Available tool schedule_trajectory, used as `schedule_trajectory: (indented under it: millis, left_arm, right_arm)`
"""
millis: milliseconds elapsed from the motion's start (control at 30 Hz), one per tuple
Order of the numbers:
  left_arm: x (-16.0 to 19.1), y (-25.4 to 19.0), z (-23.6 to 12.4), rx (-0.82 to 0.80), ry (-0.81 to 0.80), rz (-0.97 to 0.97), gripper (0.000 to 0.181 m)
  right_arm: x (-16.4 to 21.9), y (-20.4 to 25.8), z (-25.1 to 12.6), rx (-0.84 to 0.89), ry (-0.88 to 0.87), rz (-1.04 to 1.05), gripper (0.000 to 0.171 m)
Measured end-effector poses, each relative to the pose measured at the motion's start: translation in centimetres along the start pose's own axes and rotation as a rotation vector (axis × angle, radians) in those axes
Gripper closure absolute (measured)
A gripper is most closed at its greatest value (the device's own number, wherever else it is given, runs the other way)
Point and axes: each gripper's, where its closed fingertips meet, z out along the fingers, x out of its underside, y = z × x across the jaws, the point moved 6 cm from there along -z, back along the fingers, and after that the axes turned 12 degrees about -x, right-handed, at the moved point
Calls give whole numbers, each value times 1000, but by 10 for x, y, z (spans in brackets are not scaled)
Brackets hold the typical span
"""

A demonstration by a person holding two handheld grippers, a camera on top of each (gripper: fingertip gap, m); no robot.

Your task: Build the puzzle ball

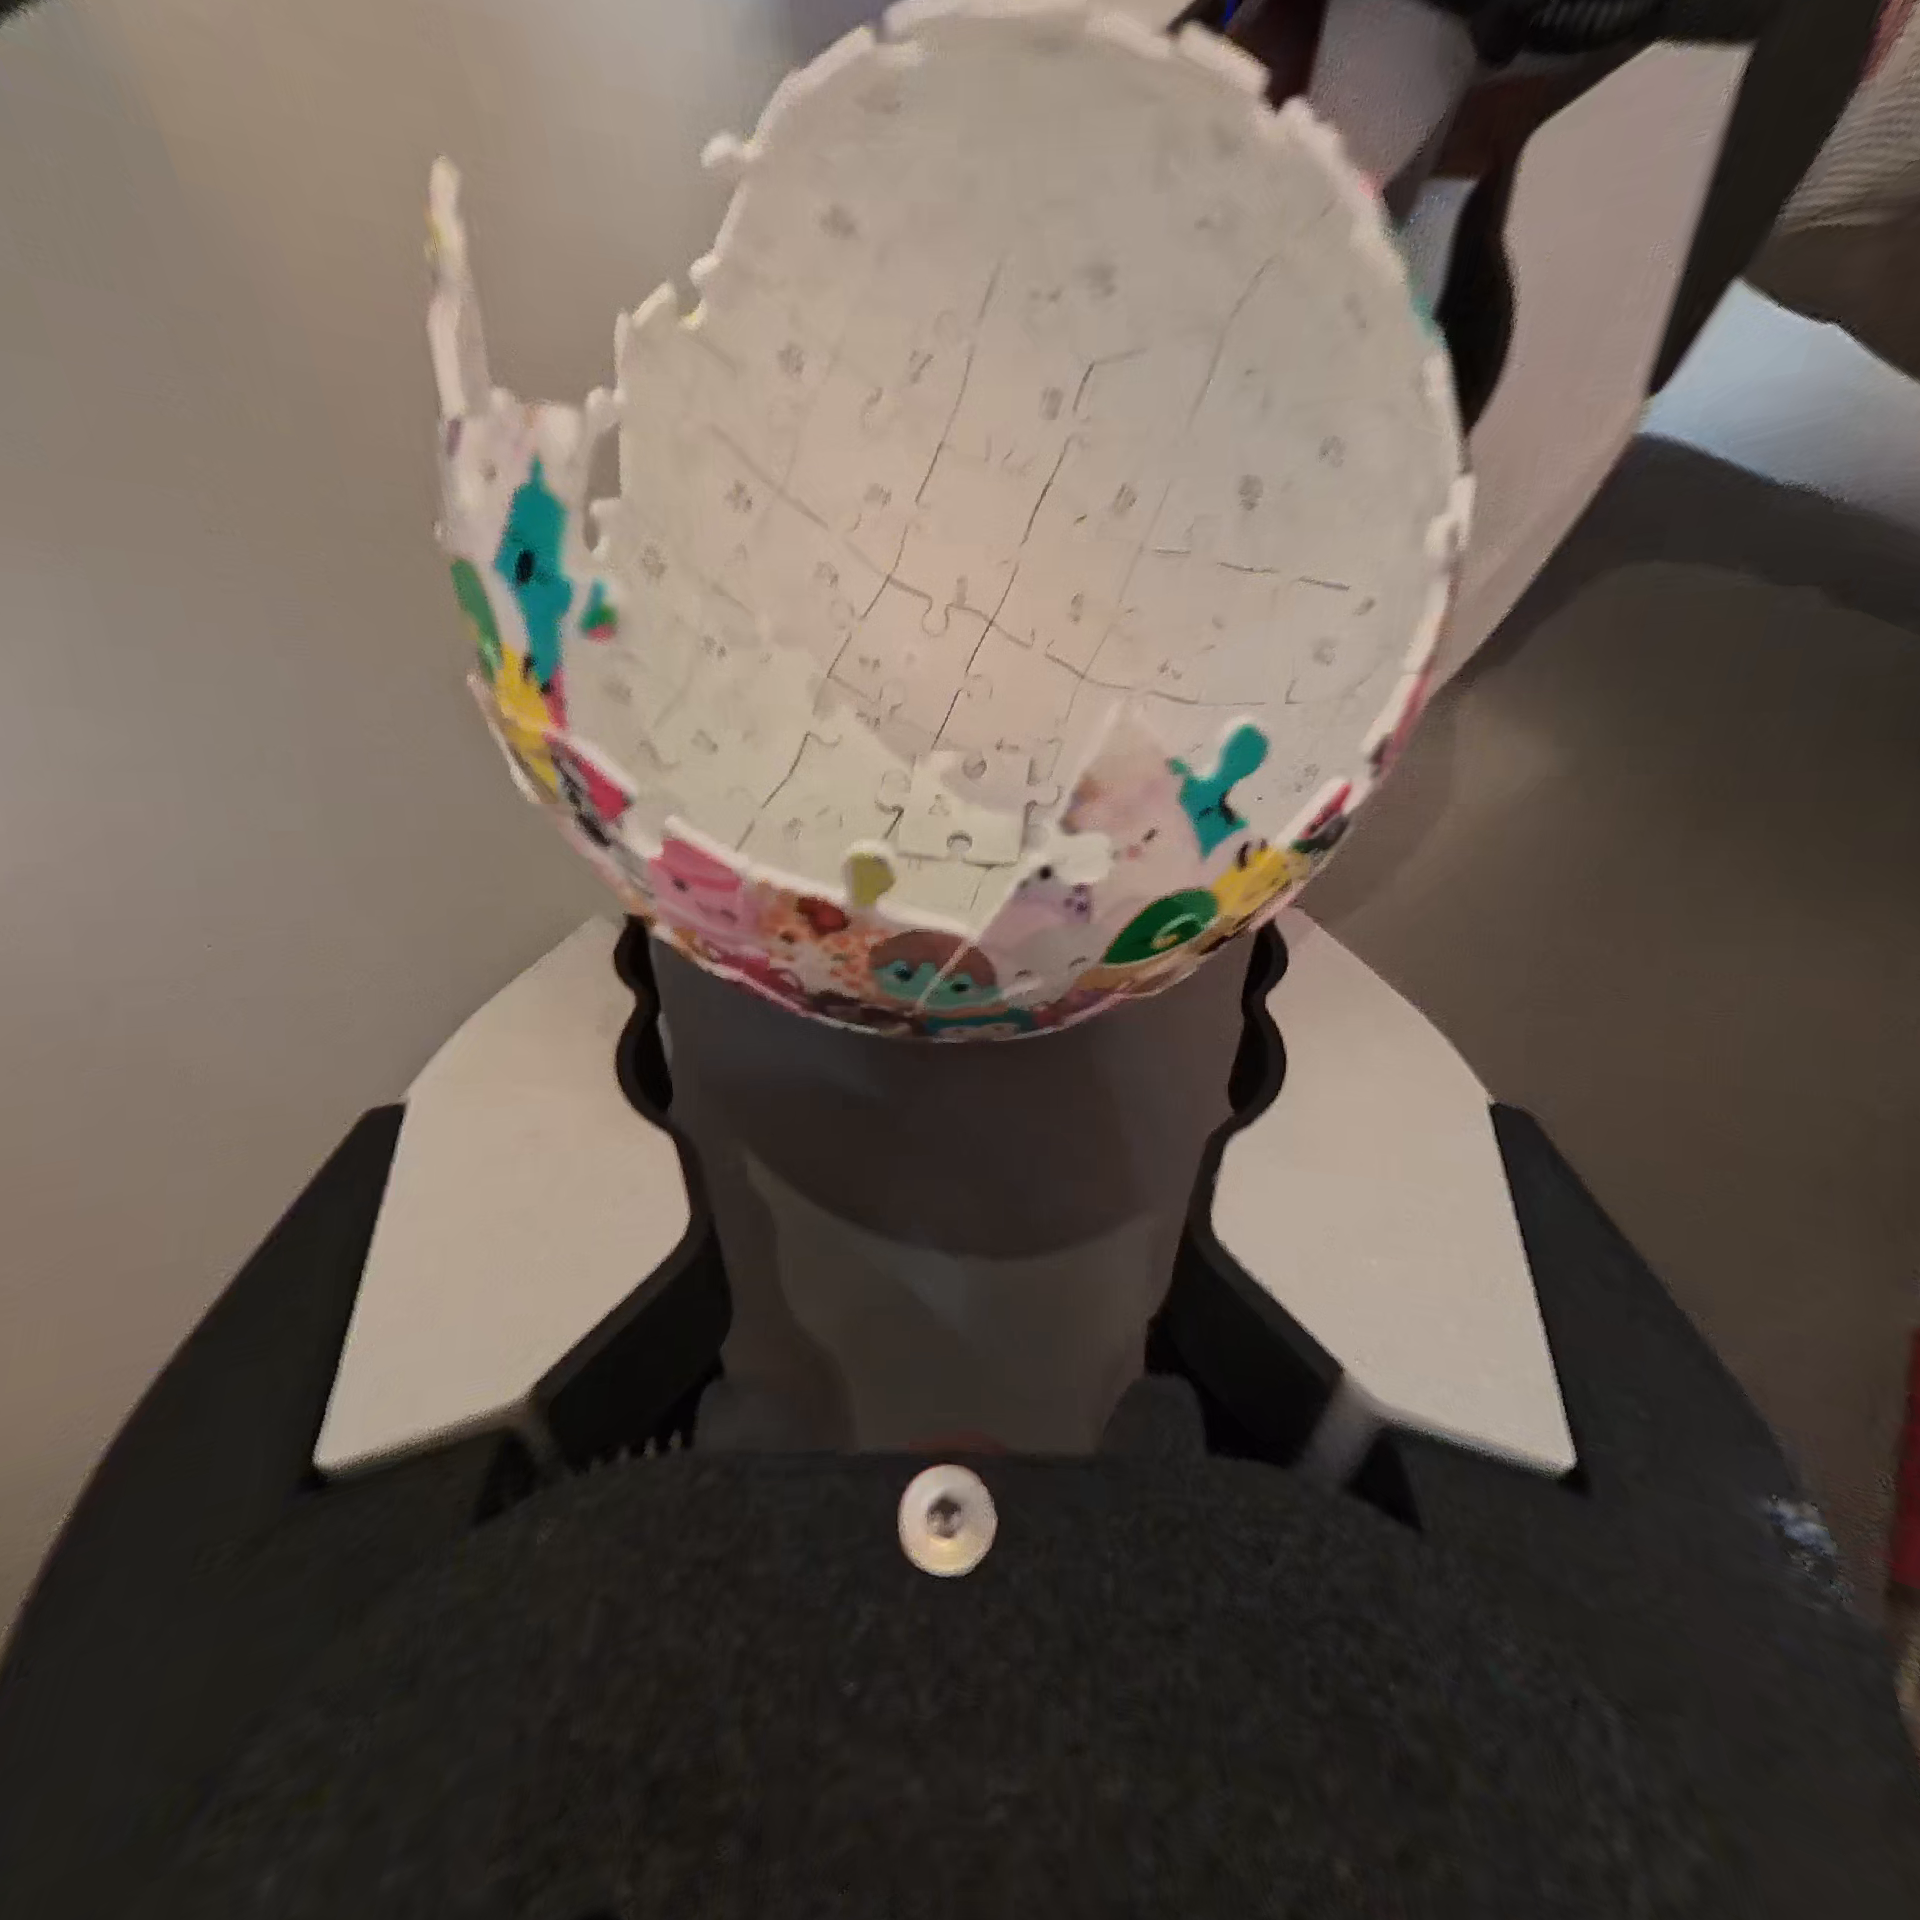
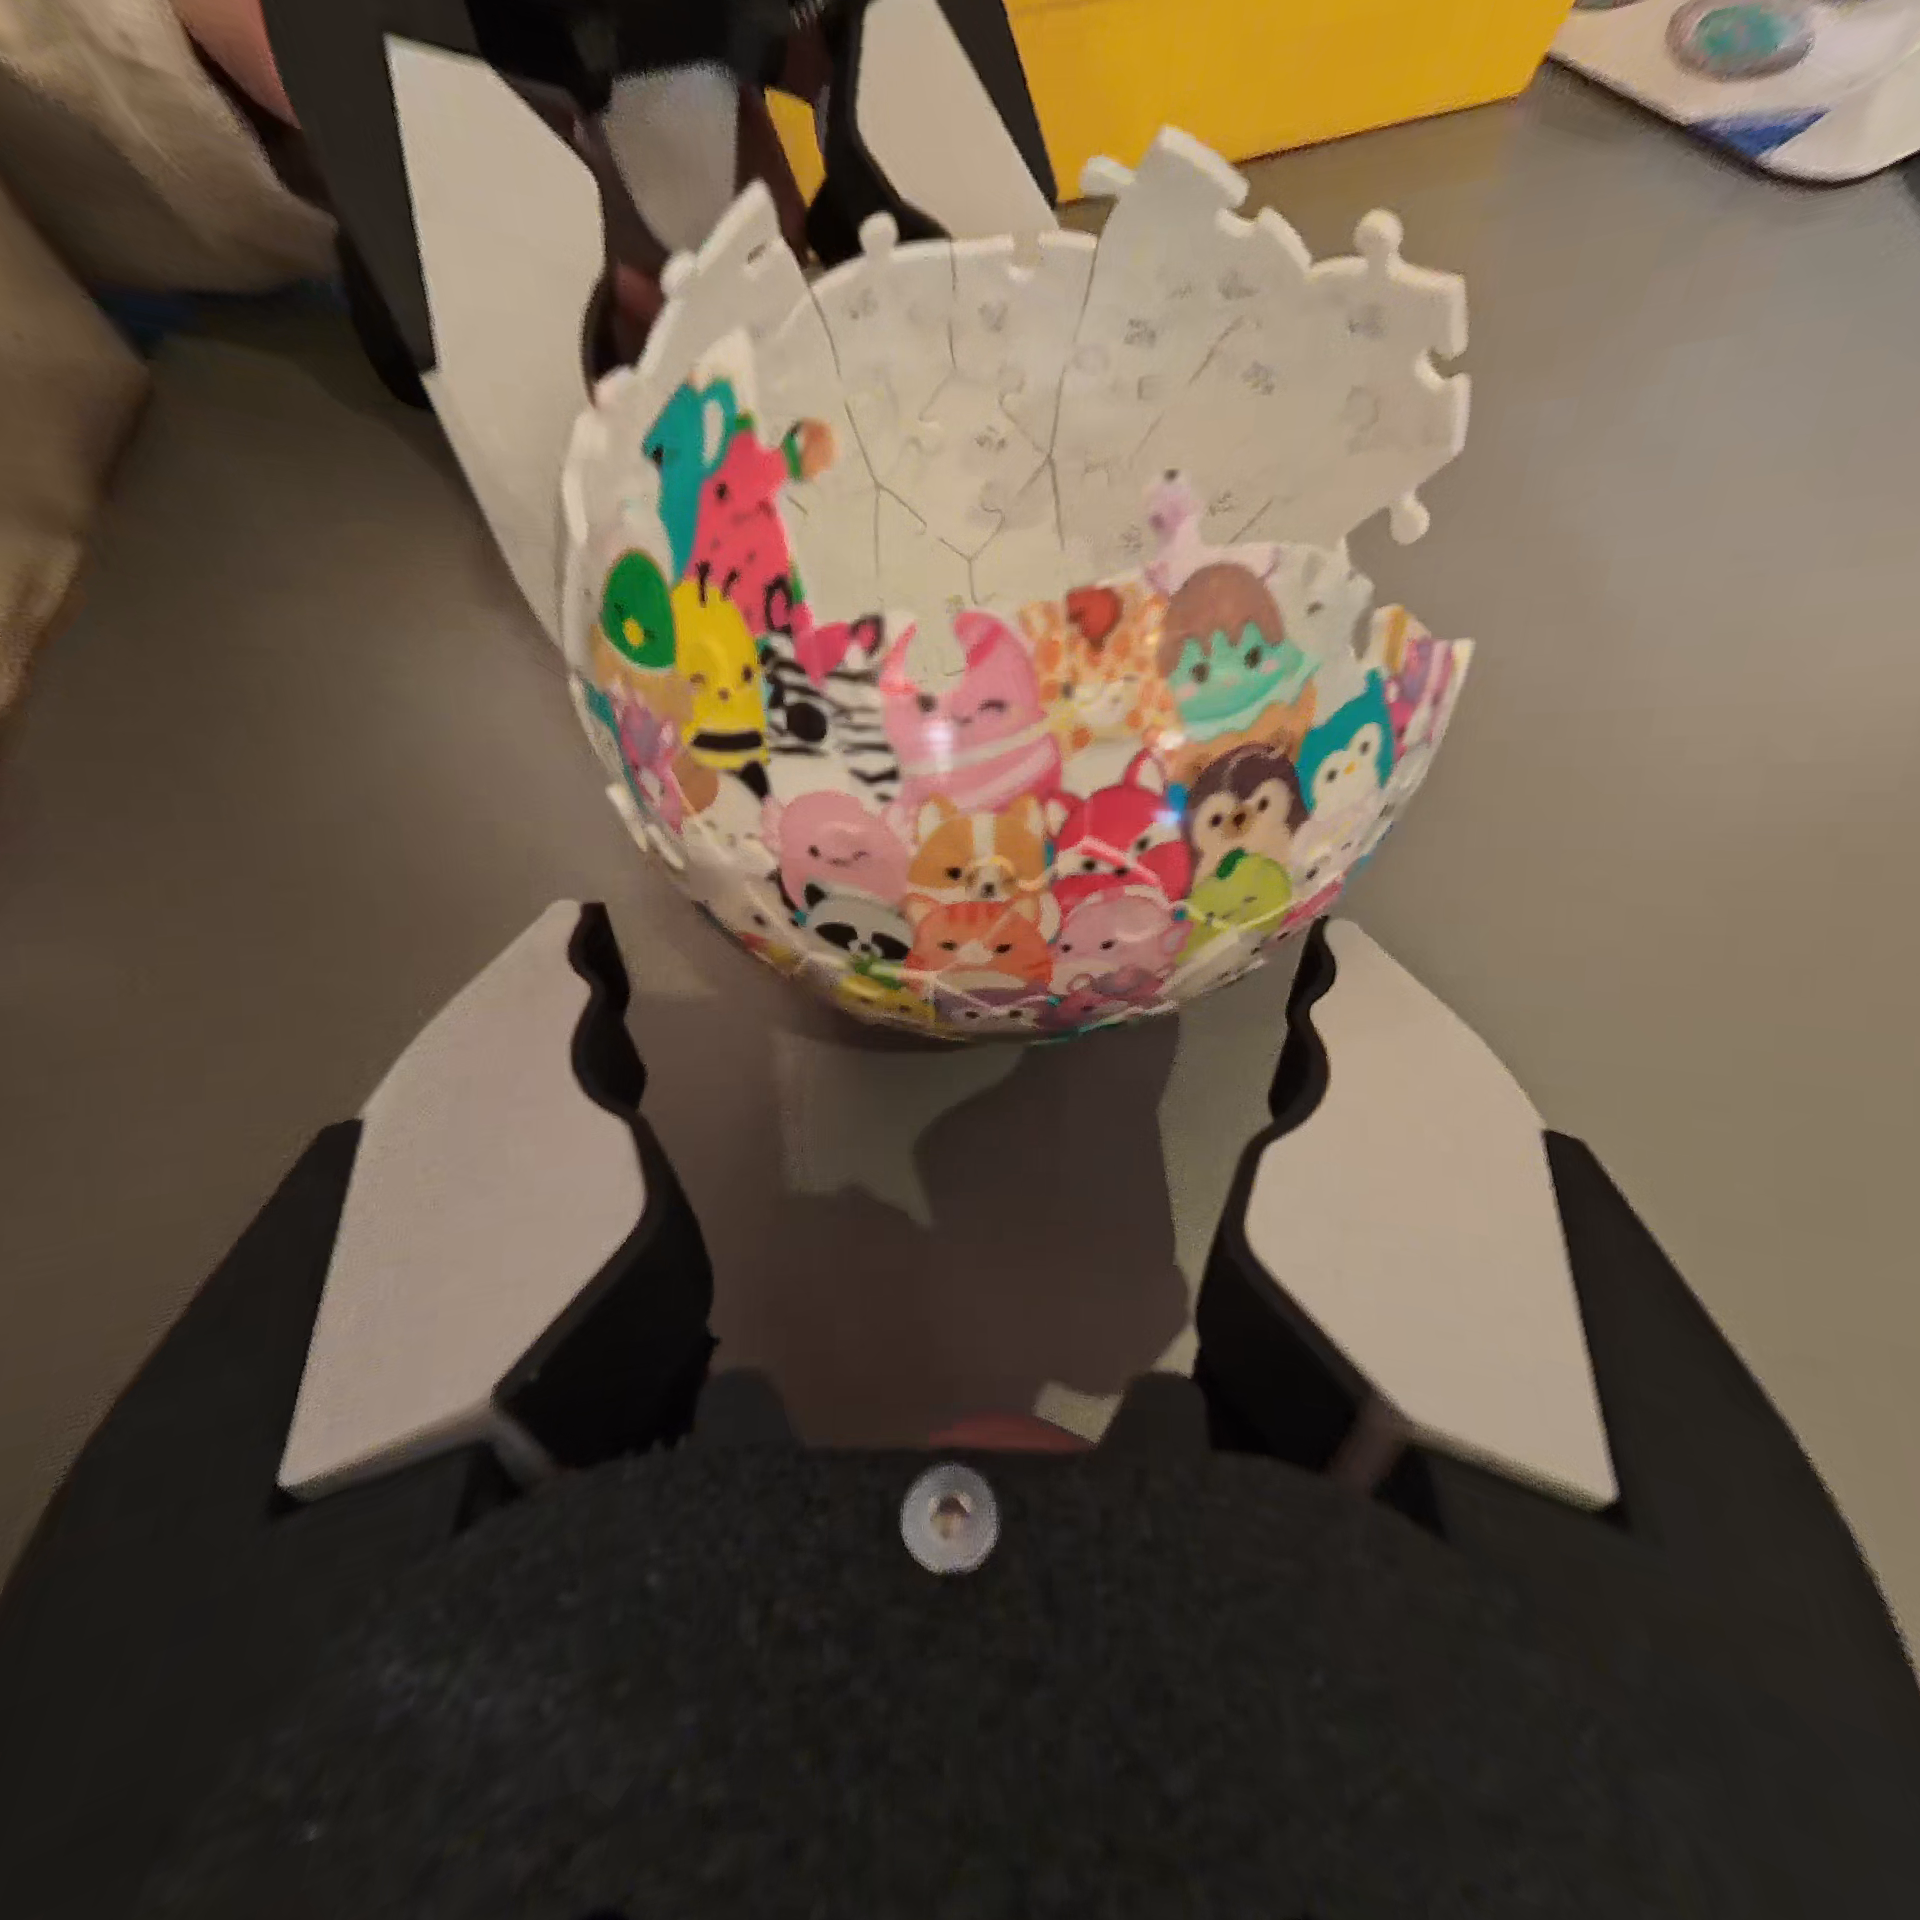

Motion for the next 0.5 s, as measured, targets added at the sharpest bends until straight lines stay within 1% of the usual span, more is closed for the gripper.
schedule_trajectory:
  millis: [67,167,267,400,500]
  left_arm:
    - [1,0,2,-24,3,80,71]
    - [7,2,7,-86,31,186,75]
    - [5,4,9,-121,41,177,80]
    - [2,0,3,-74,58,101,82]
    - [-2,-5,-6,16,85,-2,82]
  right_arm:
    - [3,0,4,75,16,-57,51]
    - [3,-3,7,169,43,-120,57]
    - [1,-4,8,203,46,-117,57]
    - [-4,-1,4,151,66,-38,57]
    - [-9,4,0,37,69,87,57]
